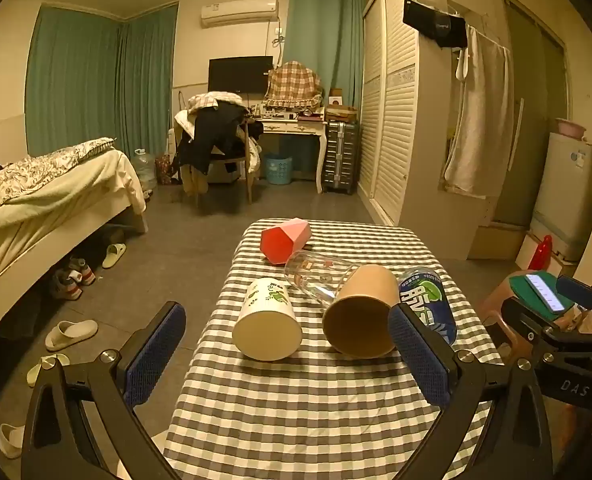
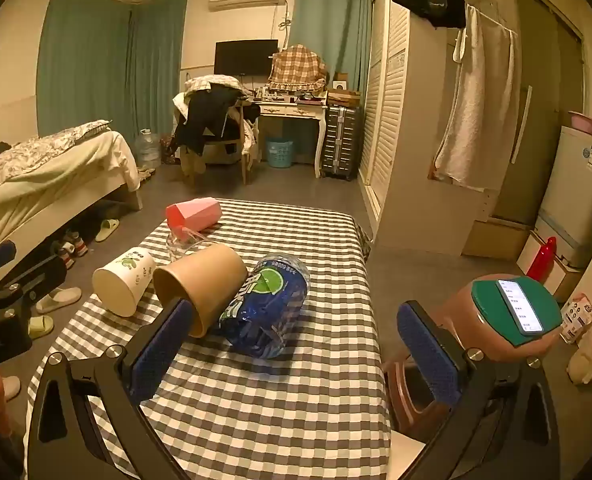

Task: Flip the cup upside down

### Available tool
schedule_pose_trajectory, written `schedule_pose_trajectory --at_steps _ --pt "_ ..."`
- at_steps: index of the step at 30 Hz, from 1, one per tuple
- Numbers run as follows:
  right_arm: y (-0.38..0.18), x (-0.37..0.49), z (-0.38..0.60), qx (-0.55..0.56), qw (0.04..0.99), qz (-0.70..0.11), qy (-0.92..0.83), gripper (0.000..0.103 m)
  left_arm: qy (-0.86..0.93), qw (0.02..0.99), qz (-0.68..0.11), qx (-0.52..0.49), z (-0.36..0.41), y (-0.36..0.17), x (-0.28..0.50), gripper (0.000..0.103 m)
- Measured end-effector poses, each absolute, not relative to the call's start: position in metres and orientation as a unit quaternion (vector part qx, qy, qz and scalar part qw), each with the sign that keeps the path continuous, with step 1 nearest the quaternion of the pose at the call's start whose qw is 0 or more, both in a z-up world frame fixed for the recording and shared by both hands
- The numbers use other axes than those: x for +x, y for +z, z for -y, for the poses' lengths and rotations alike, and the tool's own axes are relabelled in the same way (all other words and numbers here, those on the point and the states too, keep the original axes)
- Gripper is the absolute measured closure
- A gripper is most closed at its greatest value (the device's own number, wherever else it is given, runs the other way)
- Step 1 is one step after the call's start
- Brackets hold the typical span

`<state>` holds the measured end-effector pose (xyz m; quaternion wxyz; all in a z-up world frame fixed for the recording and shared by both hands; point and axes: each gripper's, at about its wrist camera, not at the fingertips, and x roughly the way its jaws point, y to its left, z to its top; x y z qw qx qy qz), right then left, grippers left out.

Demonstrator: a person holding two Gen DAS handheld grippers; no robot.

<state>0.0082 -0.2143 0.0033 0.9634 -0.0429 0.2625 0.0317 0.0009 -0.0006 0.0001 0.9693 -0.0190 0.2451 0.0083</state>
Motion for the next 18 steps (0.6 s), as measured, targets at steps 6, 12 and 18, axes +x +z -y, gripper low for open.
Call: schedule_pose_trajectory --at_steps 6,12,18 --pt "0.0033 0.0071 0.2136 -0.047 0.963 -0.262 0.027 0.0 0.012 0.97 -0.241 -0.022 0.0004 0.0003 -0.0002 0.0" --pt "0.0038 0.0077 0.2118 -0.048 0.963 -0.264 0.03 0.0 0.013 0.969 -0.244 -0.027 -0.0031 -0.007 0.0041 0.0" --pt "0.0027 0.0089 0.2102 -0.051 0.962 -0.265 0.032 0.0 0.014 0.969 -0.246 -0.03 -0.0049 -0.0065 0.0045 0.0"
